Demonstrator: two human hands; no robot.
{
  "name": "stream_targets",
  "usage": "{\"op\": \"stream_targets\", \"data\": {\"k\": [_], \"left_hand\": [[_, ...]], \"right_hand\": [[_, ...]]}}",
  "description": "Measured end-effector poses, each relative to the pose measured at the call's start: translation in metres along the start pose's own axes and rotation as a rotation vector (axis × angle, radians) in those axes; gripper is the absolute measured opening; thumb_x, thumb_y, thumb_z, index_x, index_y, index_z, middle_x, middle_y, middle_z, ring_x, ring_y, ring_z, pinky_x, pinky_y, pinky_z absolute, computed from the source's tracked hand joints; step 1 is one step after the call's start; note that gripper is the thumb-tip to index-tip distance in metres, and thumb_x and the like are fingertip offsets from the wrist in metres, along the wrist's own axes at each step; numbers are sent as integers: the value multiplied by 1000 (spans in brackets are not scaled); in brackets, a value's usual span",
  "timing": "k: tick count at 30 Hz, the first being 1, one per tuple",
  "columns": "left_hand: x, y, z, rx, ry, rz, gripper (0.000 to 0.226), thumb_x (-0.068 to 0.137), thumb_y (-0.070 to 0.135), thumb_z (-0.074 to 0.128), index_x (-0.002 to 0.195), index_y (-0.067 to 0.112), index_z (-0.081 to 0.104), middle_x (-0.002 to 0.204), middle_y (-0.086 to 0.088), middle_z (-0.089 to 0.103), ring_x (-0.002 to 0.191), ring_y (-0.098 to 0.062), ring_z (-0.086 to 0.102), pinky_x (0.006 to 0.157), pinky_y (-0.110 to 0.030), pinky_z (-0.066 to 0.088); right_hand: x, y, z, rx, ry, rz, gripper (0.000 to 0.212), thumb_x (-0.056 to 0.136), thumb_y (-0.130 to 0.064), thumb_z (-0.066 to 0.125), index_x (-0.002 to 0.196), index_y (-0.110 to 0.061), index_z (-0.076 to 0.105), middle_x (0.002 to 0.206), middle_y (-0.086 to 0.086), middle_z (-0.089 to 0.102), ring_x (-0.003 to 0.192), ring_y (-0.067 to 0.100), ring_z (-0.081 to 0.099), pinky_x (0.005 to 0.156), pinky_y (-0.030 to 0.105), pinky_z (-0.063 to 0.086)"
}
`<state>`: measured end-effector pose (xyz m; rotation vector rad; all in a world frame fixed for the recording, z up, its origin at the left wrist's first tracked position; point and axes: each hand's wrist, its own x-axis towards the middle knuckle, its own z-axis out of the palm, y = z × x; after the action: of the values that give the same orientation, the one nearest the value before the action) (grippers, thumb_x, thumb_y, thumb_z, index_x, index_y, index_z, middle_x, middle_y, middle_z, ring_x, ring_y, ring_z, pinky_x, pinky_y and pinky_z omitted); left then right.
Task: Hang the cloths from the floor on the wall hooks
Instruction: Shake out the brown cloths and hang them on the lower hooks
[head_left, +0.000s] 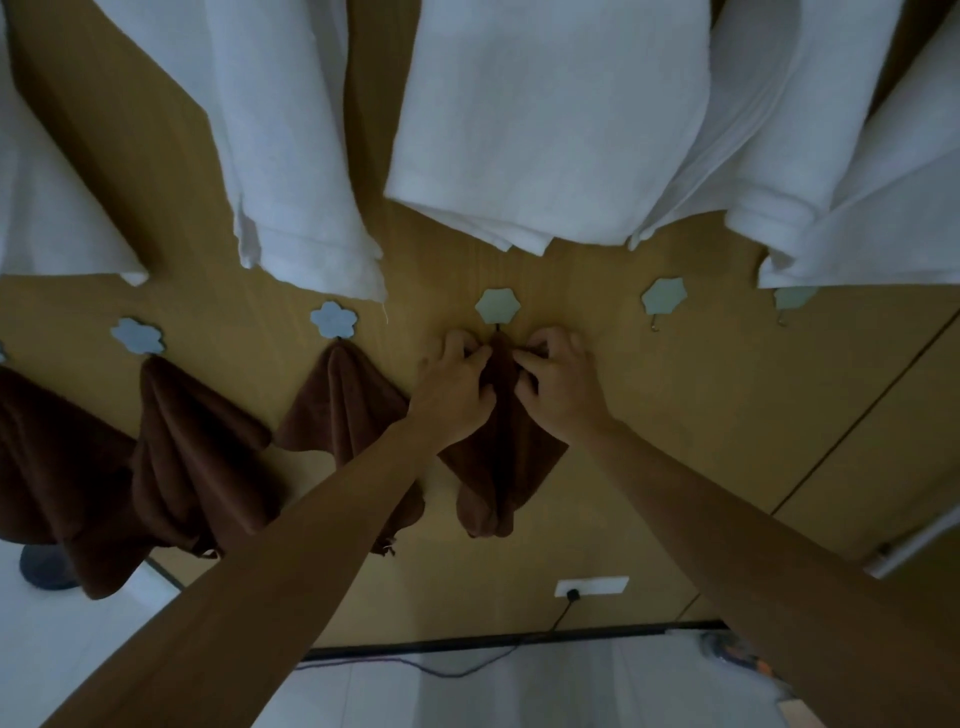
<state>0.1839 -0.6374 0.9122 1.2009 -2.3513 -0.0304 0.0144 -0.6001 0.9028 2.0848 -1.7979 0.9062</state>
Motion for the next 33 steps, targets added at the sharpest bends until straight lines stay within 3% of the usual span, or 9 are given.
{"op": "stream_targets", "data": {"k": [2, 5, 8, 12, 15, 18, 23, 28, 33], "left_hand": [[1, 5, -1, -43, -22, -15, 44, 89, 25, 57, 128, 6, 53, 119, -11, 49, 105, -25, 51, 87, -38, 46], [1, 13, -1, -143, -92, -57, 44, 91, 18, 55, 131, 2, 46, 118, -13, 56, 104, -27, 56, 87, -34, 47], [-2, 18, 0, -309, -172, -126, 48, 91, 12, 54, 136, 4, 39, 115, -13, 58, 98, -26, 59, 86, -41, 51], [-5, 18, -1, -374, -199, -131, 52, 92, 14, 54, 139, 6, 33, 110, -13, 58, 93, -27, 60, 83, -47, 51], [-12, 17, -2, -344, -161, -61, 70, 93, 18, 54, 150, 8, 16, 114, -17, 61, 93, -29, 64, 81, -46, 54], [-21, 15, -3, -220, -132, -1, 75, 94, 19, 52, 153, 8, 6, 114, -17, 62, 83, -23, 63, 73, -38, 55], [-32, 9, -4, 38, -144, 61, 74, 97, 35, 46, 153, 11, 4, 140, -16, 45, 111, -26, 55, 85, -41, 52], [-37, 8, -13, 224, -67, 99, 74, 97, 49, 41, 153, 9, 12, 150, -14, 32, 133, -28, 38, 97, -43, 47], [-42, 9, -24, 340, -51, 75, 80, 95, 56, 38, 153, 10, 9, 155, -17, 22, 142, -34, 23, 109, -49, 35]], "right_hand": [[2, -3, -2, 8, -40, 8, 38, 85, -26, 52, 115, -13, 70, 103, 10, 61, 94, 30, 58, 76, 42, 46], [1, -8, -4, 90, -112, 11, 49, 89, -31, 37, 124, -11, 63, 96, 10, 67, 82, 26, 63, 68, 38, 50], [-4, -9, -5, 170, -178, 65, 43, 98, -24, 40, 138, -12, 51, 94, 12, 69, 76, 26, 64, 68, 39, 53], [-12, -11, -10, 337, -400, 175, 43, 106, -28, 33, 147, -17, 34, 114, 11, 65, 91, 25, 64, 79, 35, 50], [-15, -12, -15, 356, -442, 203, 47, 106, -33, 32, 151, -21, 28, 126, 8, 61, 103, 22, 62, 86, 34, 49], [-18, -15, -21, 339, -459, 240, 54, 105, -38, 34, 154, -28, 15, 126, 8, 62, 101, 21, 62, 89, 36, 50], [-18, -22, -28, 271, -427, 270, 59, 104, -40, 35, 155, -31, 7, 135, 8, 57, 110, 22, 60, 92, 34, 48], [-20, -27, -32, 126, -388, 288, 60, 102, -46, 36, 153, -34, 7, 140, 11, 50, 121, 28, 53, 96, 50, 46], [-29, -33, -42, -22, -388, 296, 67, 100, -47, 41, 154, -31, 6, 151, 7, 35, 135, 27, 37, 100, 53, 41]]}}
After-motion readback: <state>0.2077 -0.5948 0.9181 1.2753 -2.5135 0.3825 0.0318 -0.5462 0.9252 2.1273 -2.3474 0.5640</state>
